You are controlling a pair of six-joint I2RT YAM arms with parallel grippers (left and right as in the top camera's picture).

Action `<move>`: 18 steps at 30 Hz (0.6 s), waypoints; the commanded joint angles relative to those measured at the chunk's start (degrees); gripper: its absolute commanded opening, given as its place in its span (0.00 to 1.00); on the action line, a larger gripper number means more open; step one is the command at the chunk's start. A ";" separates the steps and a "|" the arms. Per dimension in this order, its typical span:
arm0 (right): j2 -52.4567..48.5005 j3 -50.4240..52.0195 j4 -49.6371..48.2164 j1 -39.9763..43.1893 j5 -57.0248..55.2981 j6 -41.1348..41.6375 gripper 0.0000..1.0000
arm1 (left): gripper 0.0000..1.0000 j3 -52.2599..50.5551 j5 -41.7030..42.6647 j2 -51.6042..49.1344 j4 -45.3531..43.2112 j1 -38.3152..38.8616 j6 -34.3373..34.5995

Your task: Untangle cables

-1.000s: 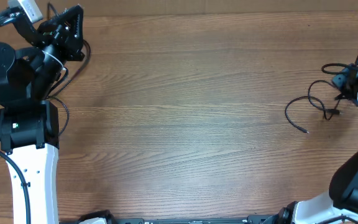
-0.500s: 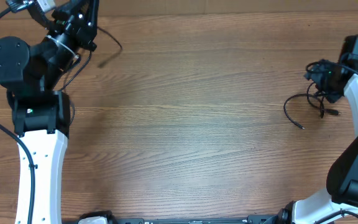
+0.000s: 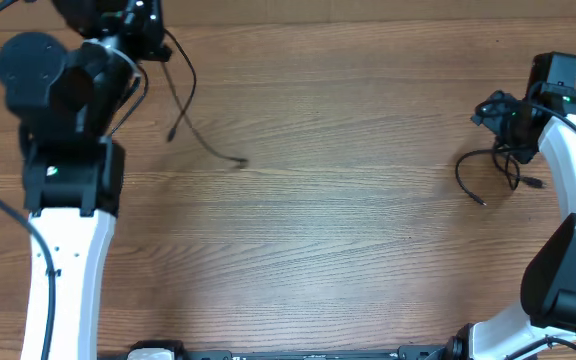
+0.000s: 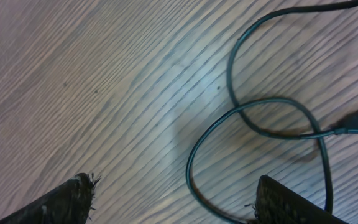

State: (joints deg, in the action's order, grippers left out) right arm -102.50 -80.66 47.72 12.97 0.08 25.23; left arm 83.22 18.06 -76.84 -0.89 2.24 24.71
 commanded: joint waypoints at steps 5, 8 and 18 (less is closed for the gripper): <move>0.13 -0.31 2.29 -4.46 -0.39 -0.15 0.87 | 0.04 0.96 -14.19 -12.92 -2.69 1.18 -9.33; 0.15 -0.31 3.54 -5.77 -0.39 -0.13 0.88 | 0.04 0.96 -17.35 -18.14 -2.71 1.20 -10.60; 0.15 -0.28 4.72 -7.67 -0.39 -0.11 0.93 | 0.74 0.94 -7.52 -33.27 2.12 1.70 -13.03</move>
State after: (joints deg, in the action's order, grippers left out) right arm -102.50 -80.66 52.25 5.58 -0.01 25.23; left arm 83.53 9.17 -107.90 0.69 3.42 14.90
